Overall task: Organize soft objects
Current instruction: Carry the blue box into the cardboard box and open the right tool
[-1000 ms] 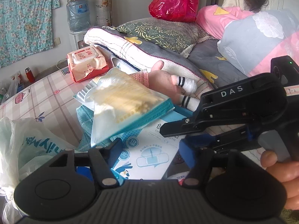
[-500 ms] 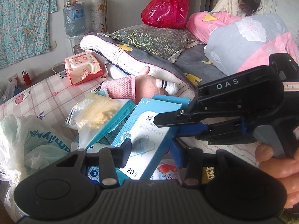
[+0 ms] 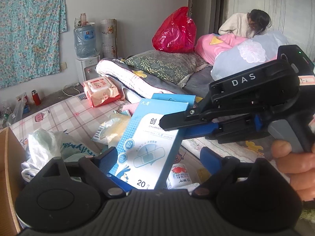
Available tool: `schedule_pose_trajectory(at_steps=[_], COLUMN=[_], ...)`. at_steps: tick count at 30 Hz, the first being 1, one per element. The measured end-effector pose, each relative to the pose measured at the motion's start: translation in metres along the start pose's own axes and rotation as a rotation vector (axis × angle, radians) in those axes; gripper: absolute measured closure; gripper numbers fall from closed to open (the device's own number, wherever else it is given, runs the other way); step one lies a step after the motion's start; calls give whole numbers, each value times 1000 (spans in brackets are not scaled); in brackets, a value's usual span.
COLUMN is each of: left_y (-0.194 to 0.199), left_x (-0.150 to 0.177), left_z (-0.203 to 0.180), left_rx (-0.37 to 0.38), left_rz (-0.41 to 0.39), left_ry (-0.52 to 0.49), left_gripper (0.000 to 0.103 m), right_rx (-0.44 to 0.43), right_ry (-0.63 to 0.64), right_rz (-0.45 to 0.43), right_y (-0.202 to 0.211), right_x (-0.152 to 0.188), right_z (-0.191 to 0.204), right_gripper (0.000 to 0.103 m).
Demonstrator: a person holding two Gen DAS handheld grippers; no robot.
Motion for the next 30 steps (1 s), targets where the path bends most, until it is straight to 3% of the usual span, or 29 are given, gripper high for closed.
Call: schedule_pose_trajectory(at_steps=[7, 16, 25, 30], left_y=[57, 102, 121, 113], left_x=[-9, -18, -15, -7], left_z=[44, 143, 239, 274], left_rx=[-146, -420, -542, -598], left_rz=[-109, -120, -77, -22], left_ry=[68, 246, 440, 484], left_gripper=[9, 9, 9, 9], right_rx=[-133, -285, -218, -119], right_ry=[141, 252, 393, 578], right_rz=[109, 348, 538, 624], right_y=[-24, -125, -262, -333], right_x=[5, 21, 24, 20], right_z=[78, 174, 242, 266], right_gripper=[85, 85, 84, 79])
Point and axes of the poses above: each gripper's, at about its wrist camera, not at the fingertips, and y roughly against the way its jaws point, z to its left, x to its underside, the point moved 3 cm from there along -y, roughly the way its jaws point, and after that the axes turned 12 degrees about y, right-handed, at the moved point
